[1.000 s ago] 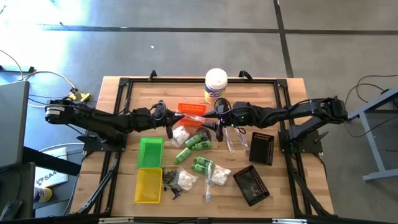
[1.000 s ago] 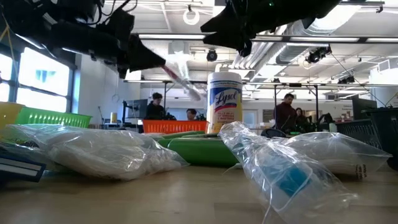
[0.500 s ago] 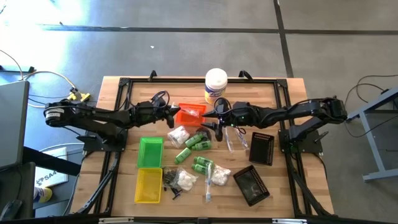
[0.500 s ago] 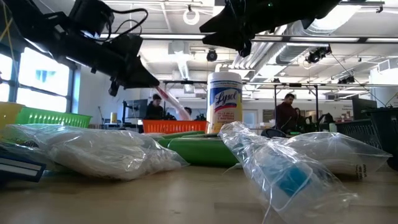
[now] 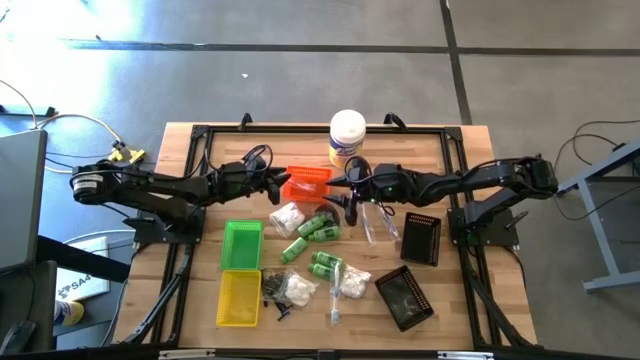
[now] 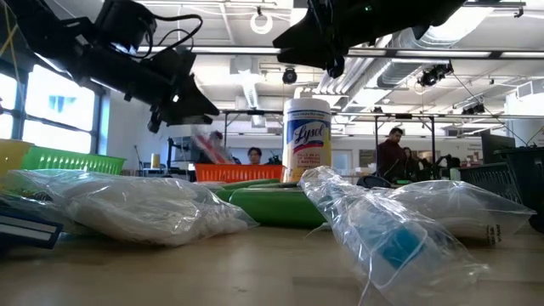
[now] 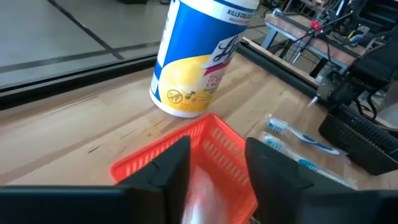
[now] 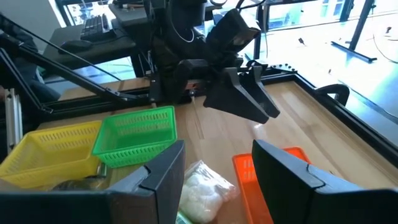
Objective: Pick & Place Travel size toiletries
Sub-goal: Adjust the bottom black bin on the table
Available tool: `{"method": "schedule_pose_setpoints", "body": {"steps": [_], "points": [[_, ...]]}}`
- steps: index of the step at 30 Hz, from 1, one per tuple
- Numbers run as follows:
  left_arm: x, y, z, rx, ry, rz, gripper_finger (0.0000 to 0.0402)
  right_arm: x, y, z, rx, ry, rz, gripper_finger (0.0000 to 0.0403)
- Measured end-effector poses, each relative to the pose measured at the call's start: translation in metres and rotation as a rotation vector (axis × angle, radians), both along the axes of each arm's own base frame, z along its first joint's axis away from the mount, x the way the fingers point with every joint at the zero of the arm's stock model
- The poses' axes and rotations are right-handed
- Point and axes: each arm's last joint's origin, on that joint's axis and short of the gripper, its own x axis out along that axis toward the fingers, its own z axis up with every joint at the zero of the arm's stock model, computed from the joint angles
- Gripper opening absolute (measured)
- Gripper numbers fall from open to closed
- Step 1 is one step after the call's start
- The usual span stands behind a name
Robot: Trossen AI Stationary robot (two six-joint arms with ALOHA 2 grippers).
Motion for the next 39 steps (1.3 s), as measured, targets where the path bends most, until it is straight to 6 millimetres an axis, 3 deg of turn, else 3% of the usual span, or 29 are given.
{"method": "schedule_pose_setpoints", "body": {"steps": [6,22,29,39], "points": [[-0.001,0.002,0.001,0.044,0.009,0.052,0.0190,0.000,0.000,0.000,-0.003,0.001,0.001,0.0180],[0.001,0.000,0.003,0.055,-0.004,-0.008,0.0193,-0.002,0.000,-0.004,0.025,0.050,-0.005,0.0180],[0.001,-0.003,0.005,0.089,-0.003,-0.121,0.0193,-0.008,-0.001,-0.014,0.075,0.166,-0.076,0.0180],[0.001,-0.003,0.003,0.124,0.037,-0.135,0.0193,-0.027,0.000,-0.030,0.282,0.401,-0.182,0.0180]]}}
